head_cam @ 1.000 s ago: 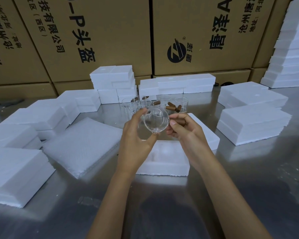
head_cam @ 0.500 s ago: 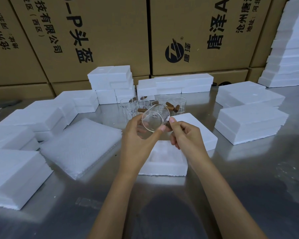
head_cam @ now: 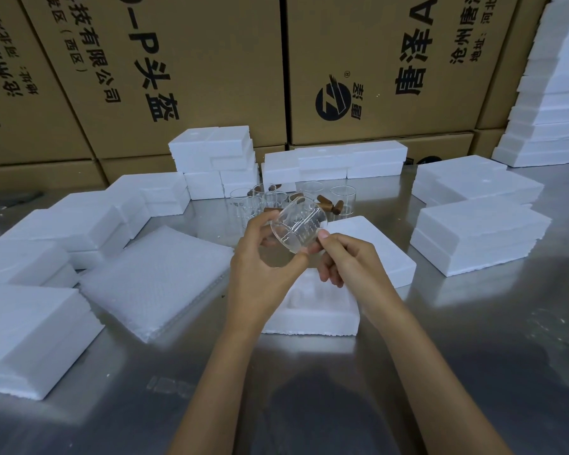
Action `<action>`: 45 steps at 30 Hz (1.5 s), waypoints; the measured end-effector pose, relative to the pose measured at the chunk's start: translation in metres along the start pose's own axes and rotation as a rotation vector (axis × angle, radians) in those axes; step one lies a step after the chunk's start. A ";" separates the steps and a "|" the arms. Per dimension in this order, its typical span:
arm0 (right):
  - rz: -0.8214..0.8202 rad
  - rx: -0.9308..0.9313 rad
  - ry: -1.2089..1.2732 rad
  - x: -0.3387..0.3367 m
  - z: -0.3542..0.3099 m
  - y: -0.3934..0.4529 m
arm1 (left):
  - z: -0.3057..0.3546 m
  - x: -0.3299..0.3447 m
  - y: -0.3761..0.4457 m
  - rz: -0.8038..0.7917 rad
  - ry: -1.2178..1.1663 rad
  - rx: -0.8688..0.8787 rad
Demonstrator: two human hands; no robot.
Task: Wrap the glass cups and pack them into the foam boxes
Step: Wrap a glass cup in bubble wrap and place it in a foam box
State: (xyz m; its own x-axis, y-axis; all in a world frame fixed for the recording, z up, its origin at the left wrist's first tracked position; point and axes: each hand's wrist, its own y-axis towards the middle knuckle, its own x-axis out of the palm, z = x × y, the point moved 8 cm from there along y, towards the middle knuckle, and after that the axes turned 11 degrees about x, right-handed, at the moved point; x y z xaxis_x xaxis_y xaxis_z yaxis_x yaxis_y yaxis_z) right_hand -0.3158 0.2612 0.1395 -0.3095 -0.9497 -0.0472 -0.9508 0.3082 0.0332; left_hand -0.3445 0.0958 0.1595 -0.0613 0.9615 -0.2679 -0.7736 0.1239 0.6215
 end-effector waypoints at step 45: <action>0.201 0.053 0.027 -0.015 0.010 0.003 | -0.068 -0.110 -0.001 0.348 0.497 -0.280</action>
State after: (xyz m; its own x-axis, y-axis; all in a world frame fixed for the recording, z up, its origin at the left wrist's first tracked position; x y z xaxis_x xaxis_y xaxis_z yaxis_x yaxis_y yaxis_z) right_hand -0.3137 0.2770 0.1305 -0.4929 -0.8699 -0.0180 -0.8698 0.4932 -0.0129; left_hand -0.3796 -0.0269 0.1381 -0.5689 0.6978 -0.4353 -0.7864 -0.3064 0.5364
